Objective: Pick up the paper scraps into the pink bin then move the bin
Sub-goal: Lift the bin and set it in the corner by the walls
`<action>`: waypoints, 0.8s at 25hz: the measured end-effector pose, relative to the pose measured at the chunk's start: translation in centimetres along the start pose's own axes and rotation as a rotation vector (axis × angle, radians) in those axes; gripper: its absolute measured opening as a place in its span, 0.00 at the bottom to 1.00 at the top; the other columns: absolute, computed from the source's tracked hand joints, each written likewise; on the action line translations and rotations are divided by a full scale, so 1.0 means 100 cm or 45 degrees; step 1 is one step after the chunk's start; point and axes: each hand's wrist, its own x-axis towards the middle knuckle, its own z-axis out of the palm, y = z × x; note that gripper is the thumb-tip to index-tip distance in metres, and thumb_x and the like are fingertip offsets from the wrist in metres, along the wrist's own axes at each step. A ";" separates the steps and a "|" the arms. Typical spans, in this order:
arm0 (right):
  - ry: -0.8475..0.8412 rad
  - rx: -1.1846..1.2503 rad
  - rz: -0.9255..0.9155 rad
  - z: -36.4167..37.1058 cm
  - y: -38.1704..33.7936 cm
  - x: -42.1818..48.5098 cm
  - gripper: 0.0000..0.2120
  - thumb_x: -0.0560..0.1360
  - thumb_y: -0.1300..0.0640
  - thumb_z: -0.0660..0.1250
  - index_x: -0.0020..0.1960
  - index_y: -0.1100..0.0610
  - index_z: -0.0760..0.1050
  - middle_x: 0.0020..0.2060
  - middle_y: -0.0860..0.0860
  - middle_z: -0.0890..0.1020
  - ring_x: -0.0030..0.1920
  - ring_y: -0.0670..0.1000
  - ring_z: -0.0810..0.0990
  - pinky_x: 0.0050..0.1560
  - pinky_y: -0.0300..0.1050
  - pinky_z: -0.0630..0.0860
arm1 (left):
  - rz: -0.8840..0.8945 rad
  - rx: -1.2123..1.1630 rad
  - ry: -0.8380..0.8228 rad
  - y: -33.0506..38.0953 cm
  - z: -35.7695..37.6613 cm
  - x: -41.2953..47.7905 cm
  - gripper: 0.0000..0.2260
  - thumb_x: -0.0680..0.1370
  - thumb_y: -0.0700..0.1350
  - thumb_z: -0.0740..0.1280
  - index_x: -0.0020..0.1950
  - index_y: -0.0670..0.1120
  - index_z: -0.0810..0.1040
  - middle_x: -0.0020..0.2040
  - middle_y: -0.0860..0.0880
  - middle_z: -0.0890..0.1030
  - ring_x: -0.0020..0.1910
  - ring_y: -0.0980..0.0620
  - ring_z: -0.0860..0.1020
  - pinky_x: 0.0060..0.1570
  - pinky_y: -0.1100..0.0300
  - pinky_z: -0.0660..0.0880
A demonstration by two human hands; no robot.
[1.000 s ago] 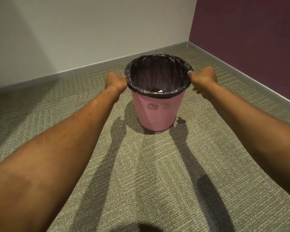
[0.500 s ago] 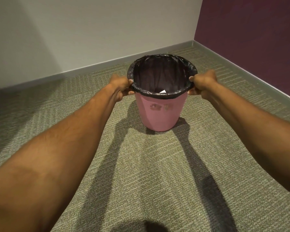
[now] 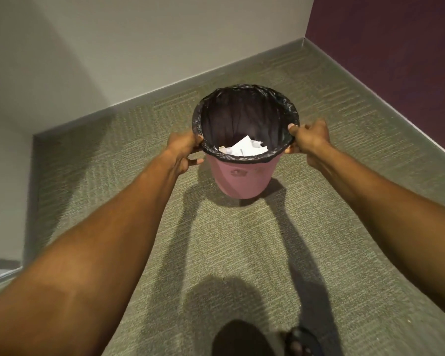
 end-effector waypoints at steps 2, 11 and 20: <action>-0.007 -0.016 0.021 -0.014 -0.027 -0.020 0.08 0.78 0.60 0.68 0.42 0.63 0.74 0.33 0.55 0.80 0.27 0.49 0.82 0.26 0.42 0.79 | -0.061 -0.052 -0.025 0.024 -0.007 -0.029 0.10 0.78 0.35 0.61 0.42 0.47 0.76 0.39 0.51 0.80 0.42 0.54 0.79 0.46 0.49 0.78; -0.067 0.021 0.093 -0.097 -0.200 -0.107 0.10 0.79 0.59 0.67 0.41 0.64 0.76 0.31 0.57 0.80 0.24 0.48 0.80 0.29 0.48 0.82 | -0.125 -0.262 -0.074 0.170 -0.039 -0.159 0.09 0.80 0.39 0.60 0.47 0.47 0.78 0.47 0.48 0.83 0.49 0.51 0.80 0.45 0.48 0.79; -0.229 0.077 0.061 -0.189 -0.361 -0.171 0.10 0.78 0.60 0.68 0.39 0.62 0.77 0.23 0.47 0.78 0.25 0.47 0.79 0.31 0.48 0.82 | -0.012 -0.336 -0.086 0.325 -0.055 -0.295 0.07 0.80 0.34 0.61 0.46 0.40 0.78 0.40 0.46 0.83 0.42 0.50 0.78 0.43 0.55 0.76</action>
